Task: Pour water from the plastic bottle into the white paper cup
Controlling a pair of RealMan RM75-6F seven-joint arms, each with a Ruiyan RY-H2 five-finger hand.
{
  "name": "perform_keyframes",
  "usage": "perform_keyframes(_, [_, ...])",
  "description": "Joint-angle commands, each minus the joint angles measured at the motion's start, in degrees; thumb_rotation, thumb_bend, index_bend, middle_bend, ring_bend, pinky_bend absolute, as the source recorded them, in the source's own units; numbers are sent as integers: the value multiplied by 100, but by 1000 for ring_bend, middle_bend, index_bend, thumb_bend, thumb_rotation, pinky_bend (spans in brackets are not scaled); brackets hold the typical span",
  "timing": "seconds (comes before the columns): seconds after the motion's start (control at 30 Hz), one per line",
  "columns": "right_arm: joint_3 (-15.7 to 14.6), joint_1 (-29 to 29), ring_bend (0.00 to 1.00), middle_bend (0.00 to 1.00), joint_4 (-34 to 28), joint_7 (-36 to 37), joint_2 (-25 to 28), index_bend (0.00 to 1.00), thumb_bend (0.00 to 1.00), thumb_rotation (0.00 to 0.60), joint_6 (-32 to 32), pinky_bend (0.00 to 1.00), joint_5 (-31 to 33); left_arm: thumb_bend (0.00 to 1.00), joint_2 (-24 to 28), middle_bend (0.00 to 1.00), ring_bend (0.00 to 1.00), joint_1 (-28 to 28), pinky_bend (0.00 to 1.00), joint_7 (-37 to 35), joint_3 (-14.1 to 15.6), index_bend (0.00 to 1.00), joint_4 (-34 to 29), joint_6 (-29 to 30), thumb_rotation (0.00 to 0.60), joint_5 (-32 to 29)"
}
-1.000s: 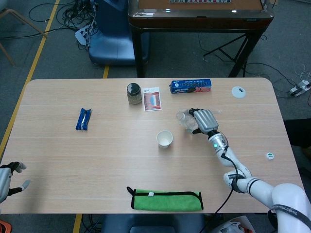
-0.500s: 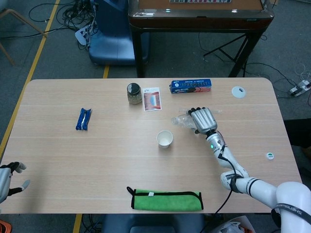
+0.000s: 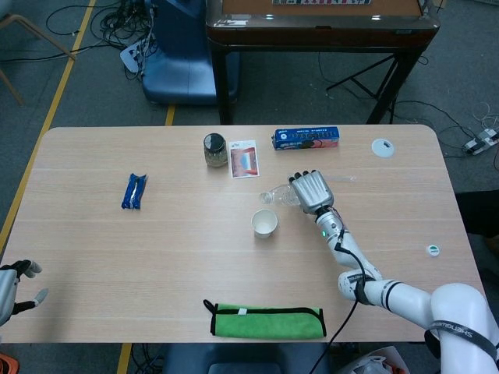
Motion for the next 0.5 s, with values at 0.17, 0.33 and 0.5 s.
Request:
perform_keyframes(0.17, [-132,227,458,569,-18,-886,-89,584,341,600,120,479,373,184,6,487,482,-1,683,-1,-6,452,-8,0,600,-11])
perform_keyframes(0.33, [-212,303,458,569,-121,-1305,-88,584,342,600,211,480,543,184,1,487,482,-3,683,23,6,452,-15,-6,600,0])
perform_keyframes(0.5, [-356,375,458,569,-157,-1799,-98,584,342,600,344,479,635,184,-2,487,482,-7,683,35,8,452,-16,-12,600,-3])
